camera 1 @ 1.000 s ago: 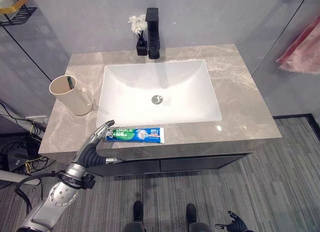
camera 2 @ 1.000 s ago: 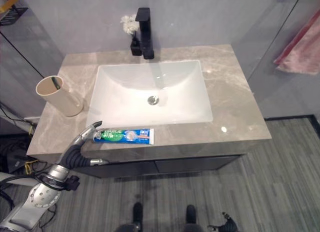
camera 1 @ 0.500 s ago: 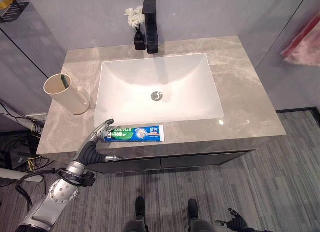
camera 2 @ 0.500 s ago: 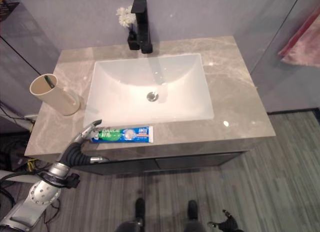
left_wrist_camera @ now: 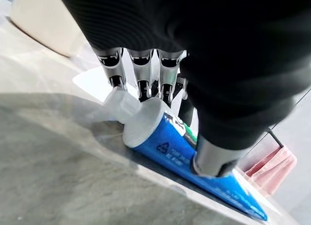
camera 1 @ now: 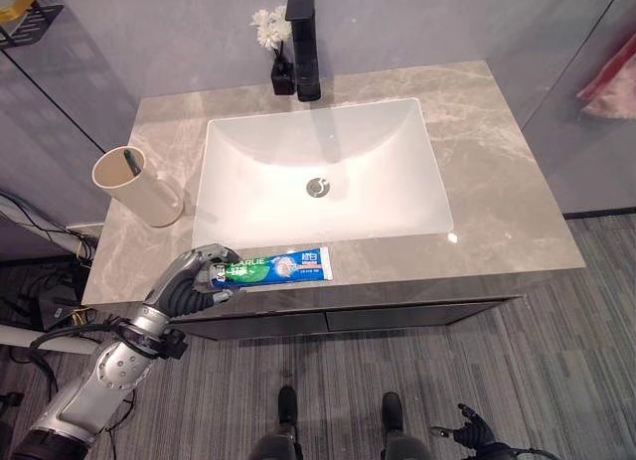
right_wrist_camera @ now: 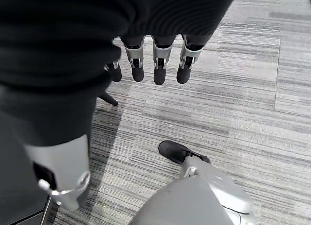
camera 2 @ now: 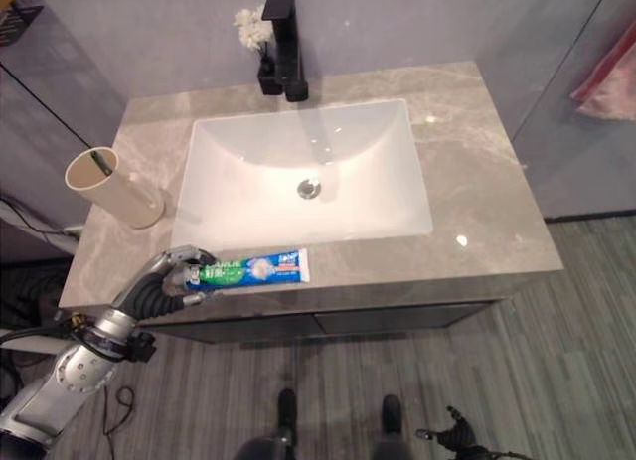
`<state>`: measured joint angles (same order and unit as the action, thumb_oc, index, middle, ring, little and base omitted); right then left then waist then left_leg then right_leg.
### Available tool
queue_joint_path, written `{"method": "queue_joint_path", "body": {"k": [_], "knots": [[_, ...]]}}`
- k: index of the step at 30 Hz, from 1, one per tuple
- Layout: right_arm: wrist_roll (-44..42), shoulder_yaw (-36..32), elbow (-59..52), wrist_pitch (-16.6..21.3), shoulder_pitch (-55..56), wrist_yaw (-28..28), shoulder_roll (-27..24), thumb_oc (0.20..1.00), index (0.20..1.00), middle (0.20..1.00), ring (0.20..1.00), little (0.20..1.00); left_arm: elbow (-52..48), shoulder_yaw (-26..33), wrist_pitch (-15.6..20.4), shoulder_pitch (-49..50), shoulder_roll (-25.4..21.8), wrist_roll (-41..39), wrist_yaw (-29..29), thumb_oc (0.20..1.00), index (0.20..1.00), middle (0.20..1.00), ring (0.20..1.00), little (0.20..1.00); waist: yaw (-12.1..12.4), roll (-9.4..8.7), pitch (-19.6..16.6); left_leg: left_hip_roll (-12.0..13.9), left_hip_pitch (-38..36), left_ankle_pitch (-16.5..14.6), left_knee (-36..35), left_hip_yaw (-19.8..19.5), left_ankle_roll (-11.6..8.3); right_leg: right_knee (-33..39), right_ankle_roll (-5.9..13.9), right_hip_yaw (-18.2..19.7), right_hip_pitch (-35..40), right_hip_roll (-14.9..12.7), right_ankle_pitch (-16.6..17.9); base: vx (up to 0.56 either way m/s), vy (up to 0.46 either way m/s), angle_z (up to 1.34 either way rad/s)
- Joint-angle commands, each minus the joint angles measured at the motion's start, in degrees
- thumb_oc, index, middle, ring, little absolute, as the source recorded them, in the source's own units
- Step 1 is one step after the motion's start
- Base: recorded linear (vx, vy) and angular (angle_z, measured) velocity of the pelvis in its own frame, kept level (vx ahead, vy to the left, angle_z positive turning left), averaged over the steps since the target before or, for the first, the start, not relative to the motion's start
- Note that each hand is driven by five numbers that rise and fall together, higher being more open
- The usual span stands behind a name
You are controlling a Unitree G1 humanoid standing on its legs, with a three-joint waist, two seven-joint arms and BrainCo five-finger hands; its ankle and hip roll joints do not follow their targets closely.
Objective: Put brush and paste in cup on sink, flatten towel.
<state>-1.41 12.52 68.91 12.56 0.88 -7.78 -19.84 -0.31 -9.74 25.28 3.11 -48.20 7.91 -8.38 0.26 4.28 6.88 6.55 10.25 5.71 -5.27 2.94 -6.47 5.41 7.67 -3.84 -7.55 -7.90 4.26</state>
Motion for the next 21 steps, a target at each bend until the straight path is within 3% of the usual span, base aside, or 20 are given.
{"method": "queue_joint_path", "body": {"k": [1, 4, 13, 14, 15, 16, 17, 18, 19, 21], "knots": [[-0.8, 0.1, -1.8, 0.4, -2.3, -2.0, -0.8, 1.0, 1.0, 1.0, 1.0, 1.0, -1.8, -1.8, 1.9, -3.0, -1.7, 4.2, -0.6, 0.699, 0.699, 0.699, 0.699, 0.699, 0.0, -1.78, 2.1, 0.2, -1.8, -2.9, 0.3, -2.9, 0.17, -0.4, 2.67, -0.8, -1.7, -3.8, 2.0, 0.0, 0.0, 0.0], [-0.8, 0.1, -2.2, 0.8, -2.7, -2.4, -1.2, 1.0, 1.0, 1.0, 1.0, 1.0, -2.6, -3.7, 2.7, -4.4, -5.6, 9.7, -1.4, 0.711, 0.711, 0.711, 0.711, 0.711, -0.1, -1.68, 2.2, 0.3, -1.8, -3.0, 0.3, -2.7, 0.13, -0.4, 2.74, -0.8, -1.7, -3.8, 2.0, 0.01, 0.0, 0.02], [-0.7, 0.1, -2.1, 1.1, -2.7, -3.2, -1.3, 1.0, 1.0, 1.0, 1.0, 1.0, -2.5, -6.3, 3.1, -5.2, -8.6, 14.6, -2.1, 0.715, 0.715, 0.715, 0.715, 0.715, -0.2, -1.59, 2.4, 0.3, -1.9, -3.2, 0.3, -2.4, 0.19, -0.4, 2.87, -0.5, -2.0, -3.9, 2.0, 0.0, 0.0, 0.01], [-0.7, 0.1, -1.9, 1.0, -2.7, -3.2, -1.3, 1.0, 1.0, 1.0, 1.0, 1.0, -2.2, -6.3, 3.0, -5.1, -8.4, 14.7, -2.2, 0.68, 0.68, 0.68, 0.68, 0.68, -0.2, -1.54, 2.4, 0.3, -1.9, -3.2, 0.3, -2.4, 0.2, -0.4, 2.92, -0.3, -2.3, -4.0, 2.0, 0.0, 0.0, 0.0], [-0.7, 0.1, -2.0, 1.1, -2.7, -3.2, -1.2, 1.0, 1.0, 1.0, 1.0, 1.0, -2.1, -6.2, 3.0, -5.0, -8.4, 14.9, -2.3, 0.595, 0.595, 0.595, 0.595, 0.595, -0.2, -1.53, 2.4, 0.3, -1.9, -3.3, 0.3, -2.3, 0.19, -0.4, 2.95, -0.2, -2.4, -4.0, 2.1, 0.0, 0.0, 0.0], [-0.7, 0.2, -2.0, 1.1, -2.8, -3.2, -1.2, 1.0, 1.0, 1.0, 1.0, 1.0, -2.1, -6.2, 2.9, -5.1, -8.4, 14.9, -2.3, 0.583, 0.583, 0.583, 0.583, 0.583, -0.2, -1.54, 2.3, 0.3, -1.8, -3.3, 0.3, -2.1, 0.16, -0.4, 3.0, -0.1, -2.6, -4.0, 2.2, -0.02, 0.016, -0.06], [-0.6, 0.1, -2.1, 1.2, -2.8, -3.4, -1.3, 1.0, 1.0, 1.0, 1.0, 1.0, -1.9, -6.3, 2.8, -5.3, -8.5, 15.8, -2.6, 0.373, 0.373, 0.373, 0.373, 0.373, -0.2, -1.54, 2.3, 0.2, -1.7, -3.3, 0.3, -1.8, 0.13, -0.4, 3.1, 0.1, -2.9, -4.0, 2.3, -0.01, 0.012, -0.07], [-0.6, 0.1, -2.1, 1.2, -2.8, -3.4, -1.3, 1.0, 1.0, 1.0, 1.0, 1.0, -1.8, -6.4, 2.8, -5.3, -8.4, 15.8, -2.7, 0.373, 0.373, 0.373, 0.373, 0.373, -0.2, -1.55, 2.3, 0.2, -1.7, -3.3, 0.3, -1.8, 0.13, -0.4, 3.1, 0.1, -3.0, -4.0, 2.3, -0.01, 0.007, -0.09], [-0.7, 0.1, -2.1, 1.2, -2.8, -3.4, -1.3, 1.0, 1.0, 1.0, 1.0, 1.0, -1.7, -6.5, 2.7, -5.5, -8.4, 16.2, -2.9, 0.2, 0.2, 0.2, 0.2, 0.2, -0.2, -1.57, 2.2, 0.2, -1.7, -3.3, 0.3, -1.7, 0.12, -0.4, 3.13, 0.3, -3.1, -4.0, 2.3, 0.0, 0.001, -0.08], [-0.7, 0.1, -2.0, 1.2, -2.9, -3.5, -1.3, 1.0, 1.0, 1.0, 1.0, 1.0, -1.2, -7.0, 2.7, -5.6, -8.3, 17.5, -3.1, 0.2, 0.2, 0.2, 0.2, 0.2, -0.2, -1.62, 1.9, 0.3, -1.8, -3.4, 0.3, -1.4, 0.1, -0.4, 3.18, 0.6, -3.2, -3.9, 2.4, 0.0, 0.005, -0.05]]}}
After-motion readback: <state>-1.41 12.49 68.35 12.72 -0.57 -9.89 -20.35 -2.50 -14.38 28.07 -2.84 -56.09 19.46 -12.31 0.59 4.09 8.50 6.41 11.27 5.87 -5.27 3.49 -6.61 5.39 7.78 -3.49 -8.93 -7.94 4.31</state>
